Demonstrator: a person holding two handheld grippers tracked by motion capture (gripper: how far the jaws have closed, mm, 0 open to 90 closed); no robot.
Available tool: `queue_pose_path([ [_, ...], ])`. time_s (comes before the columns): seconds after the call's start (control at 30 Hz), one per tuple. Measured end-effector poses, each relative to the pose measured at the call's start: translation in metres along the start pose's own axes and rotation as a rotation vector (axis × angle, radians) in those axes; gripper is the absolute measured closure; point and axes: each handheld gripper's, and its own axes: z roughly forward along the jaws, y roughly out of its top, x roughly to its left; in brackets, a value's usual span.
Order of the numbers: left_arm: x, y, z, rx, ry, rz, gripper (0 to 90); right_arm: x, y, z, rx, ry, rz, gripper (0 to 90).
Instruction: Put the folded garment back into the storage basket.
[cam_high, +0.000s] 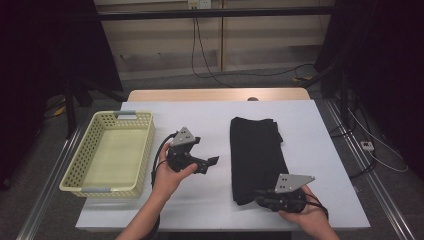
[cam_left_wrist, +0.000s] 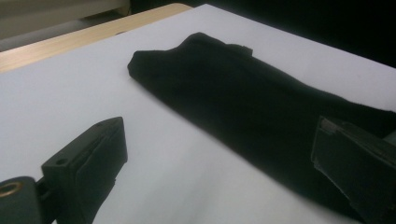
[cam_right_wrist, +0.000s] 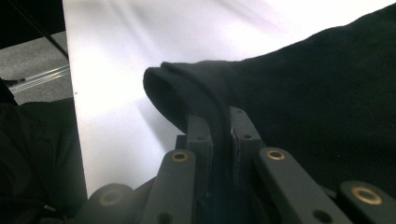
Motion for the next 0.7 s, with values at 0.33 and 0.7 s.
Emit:
queue_pose_path([
  [0.33, 0.008, 0.015, 0.039, 0.038, 0.018, -0.028, 6.3, 0.000, 0.000, 0.004, 0.001, 0.031, -0.009, 81.6],
  [0.7, 0.020, 0.025, 0.089, 0.095, 0.057, -0.045, 17.9, -0.002, 0.000, 0.002, -0.023, 0.045, -0.019, 81.7],
])
